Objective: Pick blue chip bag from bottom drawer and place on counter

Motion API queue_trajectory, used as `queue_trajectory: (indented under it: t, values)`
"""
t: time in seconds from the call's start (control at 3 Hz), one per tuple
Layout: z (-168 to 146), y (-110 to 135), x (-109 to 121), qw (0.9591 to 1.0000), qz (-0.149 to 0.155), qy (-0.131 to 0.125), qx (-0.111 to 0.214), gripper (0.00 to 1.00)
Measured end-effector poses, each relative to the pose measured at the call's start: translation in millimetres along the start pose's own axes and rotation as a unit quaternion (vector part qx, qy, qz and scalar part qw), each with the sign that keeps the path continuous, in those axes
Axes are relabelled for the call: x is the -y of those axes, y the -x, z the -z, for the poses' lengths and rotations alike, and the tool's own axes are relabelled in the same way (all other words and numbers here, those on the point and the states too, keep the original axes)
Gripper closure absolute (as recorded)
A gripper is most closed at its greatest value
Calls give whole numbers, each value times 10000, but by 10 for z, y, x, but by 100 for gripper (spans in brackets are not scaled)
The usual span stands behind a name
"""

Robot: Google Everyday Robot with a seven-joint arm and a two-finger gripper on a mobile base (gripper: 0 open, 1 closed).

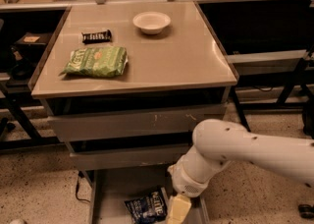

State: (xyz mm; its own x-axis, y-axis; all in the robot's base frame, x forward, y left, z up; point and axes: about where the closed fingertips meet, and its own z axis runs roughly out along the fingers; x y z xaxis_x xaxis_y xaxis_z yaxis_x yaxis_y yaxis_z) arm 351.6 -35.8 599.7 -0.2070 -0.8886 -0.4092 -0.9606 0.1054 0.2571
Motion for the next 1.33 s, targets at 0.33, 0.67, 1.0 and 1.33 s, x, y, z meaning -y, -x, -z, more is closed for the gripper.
queue_trajectory:
  t: [0.33,0.67,1.0,1.33]
  values:
    - [-743,-93,107,9986,-325,270,311,0]
    - [-1307,-157,273,9959,-509,454,599,0]
    - [-1688,-187,410,9936,-565,584,783,0]
    - [-1760,-205,381,9927,-606,665,800,0]
